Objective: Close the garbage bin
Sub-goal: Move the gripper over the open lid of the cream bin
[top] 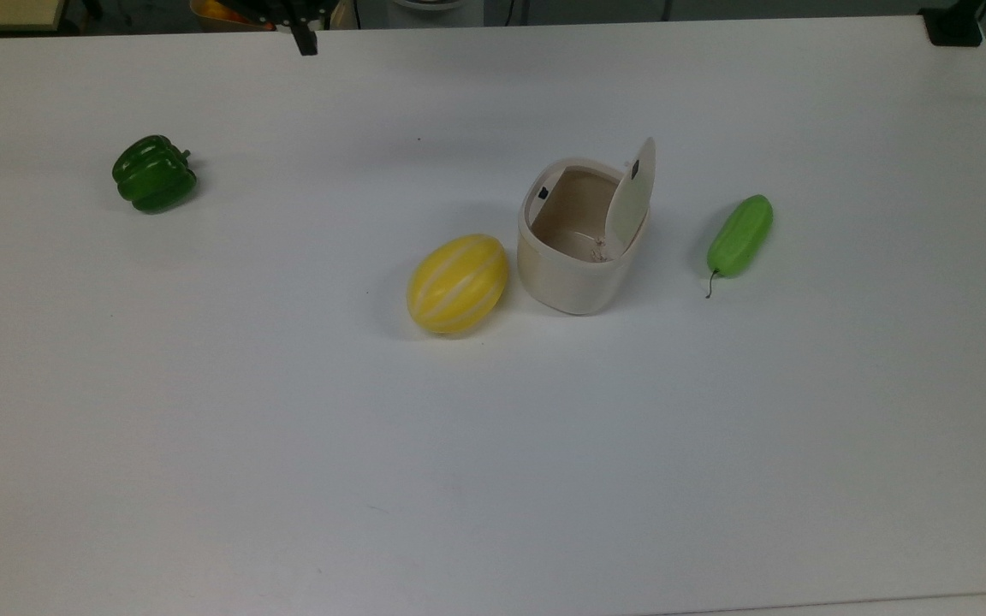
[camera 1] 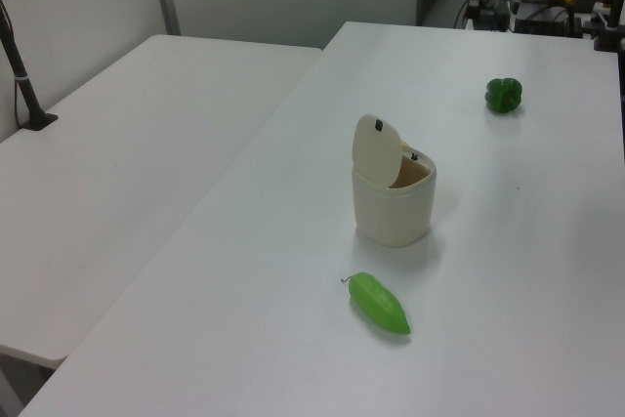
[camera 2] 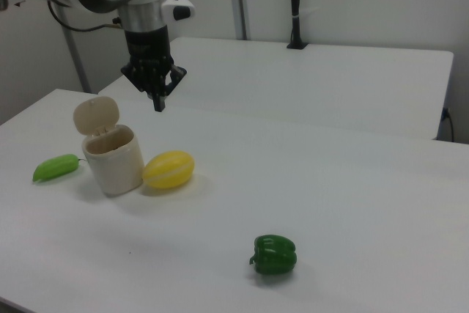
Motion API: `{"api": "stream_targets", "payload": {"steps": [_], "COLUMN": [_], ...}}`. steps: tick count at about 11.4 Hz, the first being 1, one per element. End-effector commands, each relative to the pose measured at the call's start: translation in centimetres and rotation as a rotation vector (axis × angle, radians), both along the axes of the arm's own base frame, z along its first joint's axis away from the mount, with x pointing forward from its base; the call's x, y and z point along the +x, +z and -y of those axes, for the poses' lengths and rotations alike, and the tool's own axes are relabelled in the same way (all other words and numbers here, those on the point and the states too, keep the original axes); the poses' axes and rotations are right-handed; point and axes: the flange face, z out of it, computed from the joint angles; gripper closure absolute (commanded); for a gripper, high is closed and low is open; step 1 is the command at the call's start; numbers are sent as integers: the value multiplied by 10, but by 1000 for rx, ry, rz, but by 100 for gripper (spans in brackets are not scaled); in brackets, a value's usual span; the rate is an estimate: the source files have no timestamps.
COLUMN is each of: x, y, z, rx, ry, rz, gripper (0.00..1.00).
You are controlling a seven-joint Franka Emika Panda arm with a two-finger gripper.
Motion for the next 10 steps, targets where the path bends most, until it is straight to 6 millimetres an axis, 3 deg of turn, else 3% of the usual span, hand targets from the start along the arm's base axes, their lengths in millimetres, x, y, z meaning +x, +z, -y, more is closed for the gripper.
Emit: {"api": "stream_targets", "payload": {"steps": [1,3,5,10], "x": [-1,1,14,47], "y": [20,18,23,-19], "z": [-30,-56,-97,-196], "rx": [79,111,148,205], "ry": [388,583,637,694], "rz": [102,130,212,272], "gripper": [100,100,100,100]}}
